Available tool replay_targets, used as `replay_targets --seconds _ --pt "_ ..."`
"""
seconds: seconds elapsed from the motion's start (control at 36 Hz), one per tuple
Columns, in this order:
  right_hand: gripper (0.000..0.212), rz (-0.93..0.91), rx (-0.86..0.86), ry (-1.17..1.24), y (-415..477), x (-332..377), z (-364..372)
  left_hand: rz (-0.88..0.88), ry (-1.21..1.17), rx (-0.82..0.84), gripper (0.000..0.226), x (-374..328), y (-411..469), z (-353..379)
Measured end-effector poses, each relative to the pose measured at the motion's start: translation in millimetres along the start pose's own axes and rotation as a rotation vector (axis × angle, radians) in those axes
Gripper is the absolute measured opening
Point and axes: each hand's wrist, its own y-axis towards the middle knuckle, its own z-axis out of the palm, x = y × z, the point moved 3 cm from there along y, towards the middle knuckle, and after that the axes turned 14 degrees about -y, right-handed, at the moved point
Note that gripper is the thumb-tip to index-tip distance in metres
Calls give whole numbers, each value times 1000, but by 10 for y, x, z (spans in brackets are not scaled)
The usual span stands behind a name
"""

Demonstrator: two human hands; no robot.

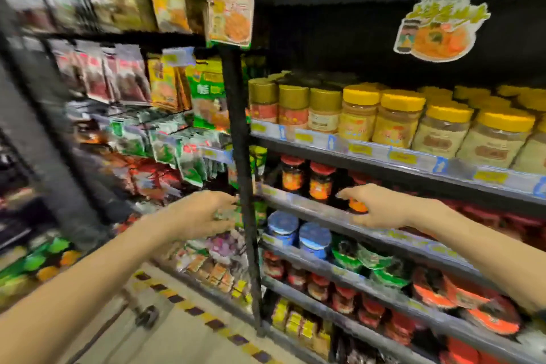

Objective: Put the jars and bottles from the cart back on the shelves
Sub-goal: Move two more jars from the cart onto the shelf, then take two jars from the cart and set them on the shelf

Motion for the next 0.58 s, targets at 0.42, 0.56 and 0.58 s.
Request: replay_targets --seconds 0.42,0.56,0.58 --pt "73 -645 5 -121 2091 2688 -568 -678 -100 -191 61 2005 -1774 55" --pt "62 -734 -49 -142 2754 3359 -735 -861 -131 -304 60 2475 -2127 10" --pt "58 -744 -68 -137 2900 3475 -750 -901 -143 -330 59 2571 -2186 5"
